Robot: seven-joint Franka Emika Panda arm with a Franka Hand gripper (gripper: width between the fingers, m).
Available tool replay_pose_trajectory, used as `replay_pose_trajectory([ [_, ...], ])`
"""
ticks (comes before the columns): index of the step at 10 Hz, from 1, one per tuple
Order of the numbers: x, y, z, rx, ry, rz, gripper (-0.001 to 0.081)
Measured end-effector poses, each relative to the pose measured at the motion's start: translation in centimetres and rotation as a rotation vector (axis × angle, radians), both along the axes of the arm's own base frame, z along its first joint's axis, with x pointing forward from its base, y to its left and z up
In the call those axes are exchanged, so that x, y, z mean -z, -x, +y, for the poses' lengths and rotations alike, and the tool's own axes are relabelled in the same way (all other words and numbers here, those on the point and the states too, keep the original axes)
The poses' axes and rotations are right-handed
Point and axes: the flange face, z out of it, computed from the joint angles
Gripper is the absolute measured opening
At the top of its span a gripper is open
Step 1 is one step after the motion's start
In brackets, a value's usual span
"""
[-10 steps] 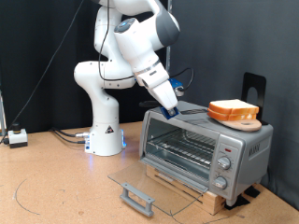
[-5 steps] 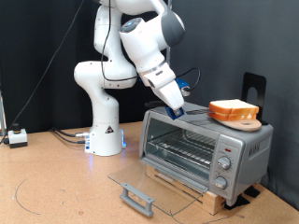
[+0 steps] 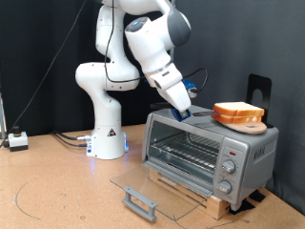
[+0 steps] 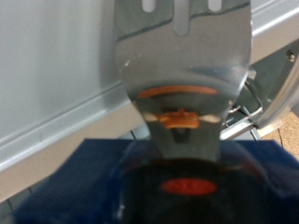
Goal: Make a piece of toast with the oven
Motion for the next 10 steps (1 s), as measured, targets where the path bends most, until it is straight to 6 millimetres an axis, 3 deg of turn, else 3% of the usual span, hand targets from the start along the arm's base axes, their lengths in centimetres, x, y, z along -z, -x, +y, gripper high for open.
replay_pose_trajectory([
  [5, -0.2, -0.1, 2.7, -0.022, 0.014, -0.003, 0.0395],
  [10, -0.3, -0.2, 6.8, -0.022, 0.041, -0.045, 0.0395],
])
